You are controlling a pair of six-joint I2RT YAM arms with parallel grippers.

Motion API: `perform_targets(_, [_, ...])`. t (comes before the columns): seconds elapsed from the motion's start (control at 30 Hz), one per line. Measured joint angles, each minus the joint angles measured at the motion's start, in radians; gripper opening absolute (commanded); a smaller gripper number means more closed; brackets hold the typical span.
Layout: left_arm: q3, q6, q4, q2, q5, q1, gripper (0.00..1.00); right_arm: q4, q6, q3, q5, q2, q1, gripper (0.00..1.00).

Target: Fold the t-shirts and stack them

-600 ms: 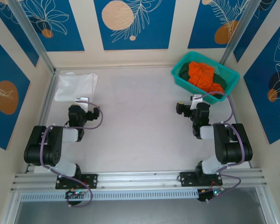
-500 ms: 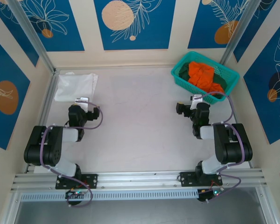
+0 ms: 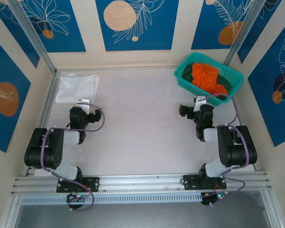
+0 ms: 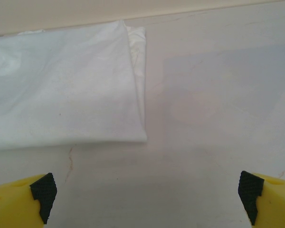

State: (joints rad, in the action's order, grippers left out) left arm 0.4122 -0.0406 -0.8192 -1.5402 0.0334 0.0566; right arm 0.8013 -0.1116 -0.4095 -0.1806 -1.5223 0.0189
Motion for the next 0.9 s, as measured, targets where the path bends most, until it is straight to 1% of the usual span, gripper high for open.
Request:
perform_targets(0.43, [0.000,0.000,0.003,0.001,-0.006,0.000,1.00,0.011,0.004,0.005,-0.008,0.001,0.011,0.99])
perform_targets(0.47, [0.003,-0.001,0.024,0.007,-0.015,0.000,1.00,0.026,0.008,0.017,-0.014,0.004,0.020,0.99])
perform_targets(0.53, [0.035,-0.004,0.138,0.041,-0.035,0.000,1.00,0.026,0.017,0.053,-0.042,0.046,0.049,0.99])
perform_targets(0.6, [0.097,-0.006,0.260,0.090,-0.045,0.001,1.00,-0.101,0.030,0.061,-0.073,0.172,0.084,0.99])
perform_targets(0.67, [0.145,-0.006,0.320,0.155,-0.045,0.004,1.00,-0.211,0.031,0.034,-0.082,0.318,0.105,0.99])
perform_targets(0.73, [0.172,0.012,0.342,0.241,-0.049,0.009,1.00,-0.297,0.013,-0.005,-0.084,0.468,0.111,0.99])
perform_targets(0.83, [0.232,0.070,0.412,0.368,-0.068,0.014,1.00,-0.448,-0.092,-0.058,-0.109,0.686,0.098,0.99])
perform_targets(0.9, [0.323,0.123,0.495,0.426,-0.067,0.027,1.00,-0.541,-0.184,-0.073,-0.083,0.801,0.052,0.99])
